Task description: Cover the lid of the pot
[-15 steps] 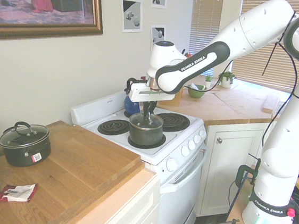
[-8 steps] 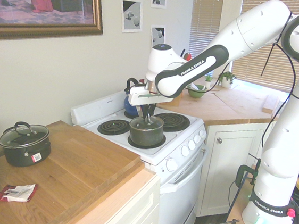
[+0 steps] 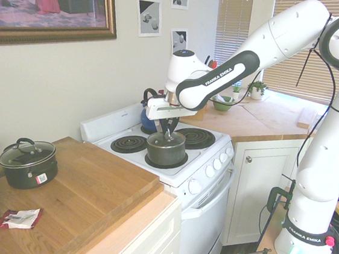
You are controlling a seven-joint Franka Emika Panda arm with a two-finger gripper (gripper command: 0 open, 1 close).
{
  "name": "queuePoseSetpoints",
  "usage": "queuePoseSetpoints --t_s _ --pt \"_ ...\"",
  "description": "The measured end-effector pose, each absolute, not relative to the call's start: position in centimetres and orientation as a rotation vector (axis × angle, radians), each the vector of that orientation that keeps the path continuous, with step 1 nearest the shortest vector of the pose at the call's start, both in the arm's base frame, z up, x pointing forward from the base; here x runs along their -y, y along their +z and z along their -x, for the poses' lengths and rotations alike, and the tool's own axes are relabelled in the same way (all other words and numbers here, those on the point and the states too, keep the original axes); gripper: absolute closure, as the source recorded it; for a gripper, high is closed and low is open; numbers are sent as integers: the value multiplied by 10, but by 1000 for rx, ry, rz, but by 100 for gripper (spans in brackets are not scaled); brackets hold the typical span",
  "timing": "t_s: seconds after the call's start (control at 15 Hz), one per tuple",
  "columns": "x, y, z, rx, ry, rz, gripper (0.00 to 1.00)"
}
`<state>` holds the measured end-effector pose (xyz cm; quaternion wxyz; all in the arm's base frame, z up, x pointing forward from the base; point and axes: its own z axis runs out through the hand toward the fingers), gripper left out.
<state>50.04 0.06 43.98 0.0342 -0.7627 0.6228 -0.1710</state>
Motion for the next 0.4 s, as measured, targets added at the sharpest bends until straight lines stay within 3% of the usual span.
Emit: queuePoseSetpoints --t_s 0.4 --pt "-16 493 -480 -1890 -553 2301 0"
